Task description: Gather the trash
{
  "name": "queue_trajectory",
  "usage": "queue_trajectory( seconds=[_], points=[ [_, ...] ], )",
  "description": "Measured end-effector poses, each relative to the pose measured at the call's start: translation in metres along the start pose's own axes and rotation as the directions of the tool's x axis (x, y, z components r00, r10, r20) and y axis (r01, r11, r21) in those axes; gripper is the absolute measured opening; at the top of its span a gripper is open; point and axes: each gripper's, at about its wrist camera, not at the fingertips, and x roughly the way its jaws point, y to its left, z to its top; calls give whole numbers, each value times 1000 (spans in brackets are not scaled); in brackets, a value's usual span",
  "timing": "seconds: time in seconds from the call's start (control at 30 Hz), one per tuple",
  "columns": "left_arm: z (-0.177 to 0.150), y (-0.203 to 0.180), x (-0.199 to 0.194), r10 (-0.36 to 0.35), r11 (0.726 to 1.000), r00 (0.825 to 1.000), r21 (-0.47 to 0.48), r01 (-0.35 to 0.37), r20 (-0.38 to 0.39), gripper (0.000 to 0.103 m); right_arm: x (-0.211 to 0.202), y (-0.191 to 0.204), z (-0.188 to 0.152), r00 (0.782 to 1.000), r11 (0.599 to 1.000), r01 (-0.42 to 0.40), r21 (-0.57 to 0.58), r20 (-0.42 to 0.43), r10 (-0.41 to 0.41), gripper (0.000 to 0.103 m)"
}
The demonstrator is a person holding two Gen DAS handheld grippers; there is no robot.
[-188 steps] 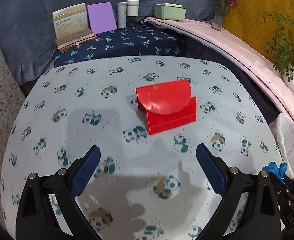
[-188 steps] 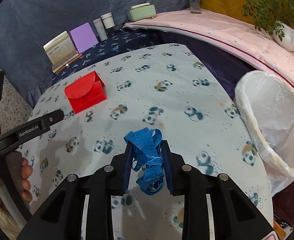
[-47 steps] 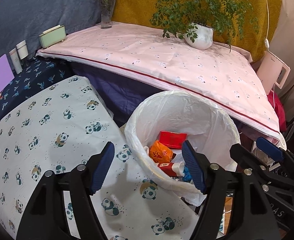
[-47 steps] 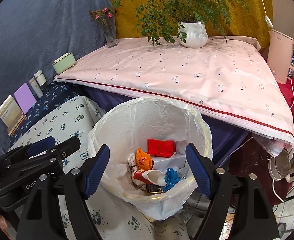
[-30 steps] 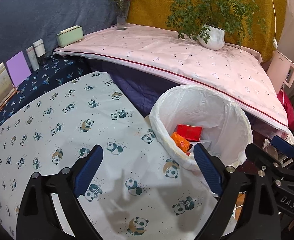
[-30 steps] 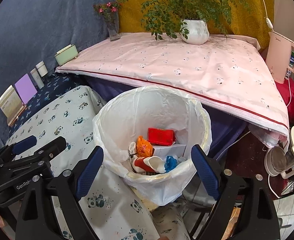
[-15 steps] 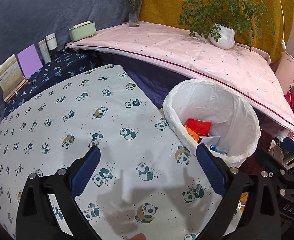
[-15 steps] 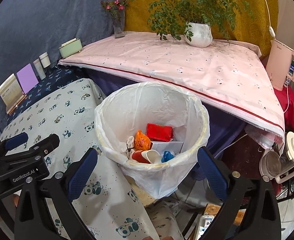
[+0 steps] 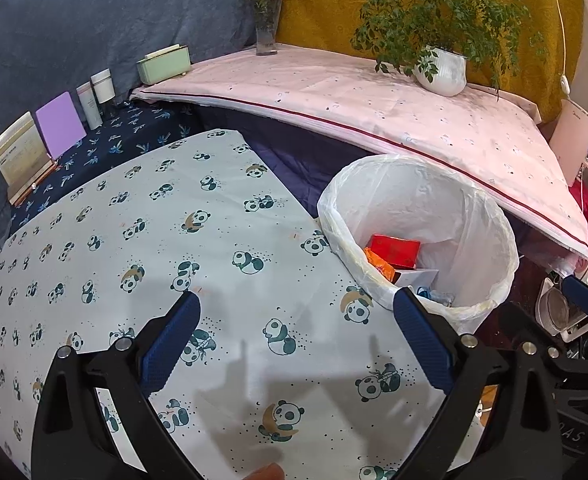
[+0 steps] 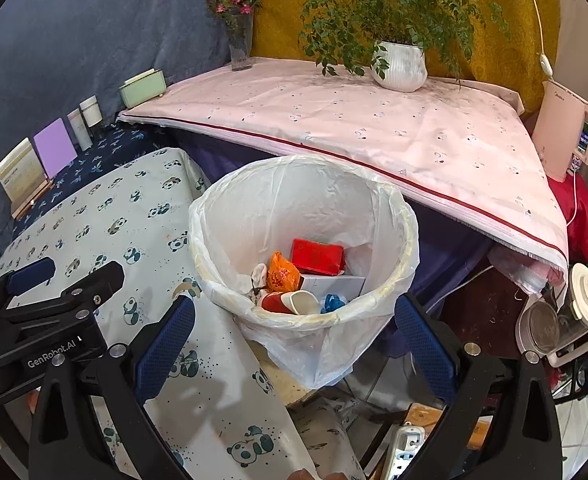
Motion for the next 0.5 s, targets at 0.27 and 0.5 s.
queue_trajectory(
  seconds=[0.27, 0.5],
  points=[
    [-1, -4, 4, 9, 1000, 1000, 0, -9, -14, 93, 2, -5, -2, 1000, 1000, 6, 7, -8, -6, 96],
    [-1, -5, 6, 20, 1000, 1000, -2, -20, -22, 93, 4, -8, -4, 1000, 1000, 10, 8, -16, -10, 96]
  ],
)
